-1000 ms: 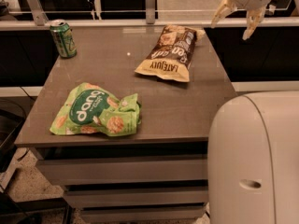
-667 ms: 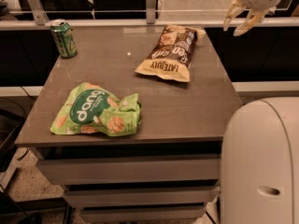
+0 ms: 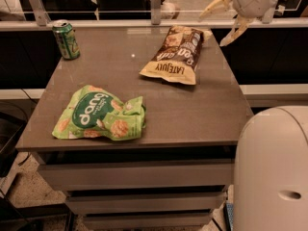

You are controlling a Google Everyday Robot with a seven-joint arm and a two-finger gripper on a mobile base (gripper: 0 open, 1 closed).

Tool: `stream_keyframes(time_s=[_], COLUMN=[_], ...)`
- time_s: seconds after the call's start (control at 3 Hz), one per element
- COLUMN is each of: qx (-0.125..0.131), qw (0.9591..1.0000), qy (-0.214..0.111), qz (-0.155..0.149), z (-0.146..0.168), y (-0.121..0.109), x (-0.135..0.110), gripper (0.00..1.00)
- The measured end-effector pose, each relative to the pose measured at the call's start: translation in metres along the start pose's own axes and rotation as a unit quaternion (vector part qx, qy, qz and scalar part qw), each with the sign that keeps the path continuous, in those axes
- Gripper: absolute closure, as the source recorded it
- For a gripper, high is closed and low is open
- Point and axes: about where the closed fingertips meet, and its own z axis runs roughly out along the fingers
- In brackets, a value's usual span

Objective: Pick brown chip bag

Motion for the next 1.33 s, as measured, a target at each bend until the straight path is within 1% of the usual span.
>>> stream_keyframes(time_s=[0.33, 0.67, 1.33], qx=[0.038, 0.052, 0.041], qw=[0.9989, 0.9977, 0.9972], qy=[-0.027, -0.042, -0.051], qz=[0.007, 0.011, 0.037], z=[0.016, 0.039, 0.106], y=[-0.021, -0.037, -0.040], x=[-0.007, -0.010, -0.003], gripper=[0.16, 0.00, 0.00])
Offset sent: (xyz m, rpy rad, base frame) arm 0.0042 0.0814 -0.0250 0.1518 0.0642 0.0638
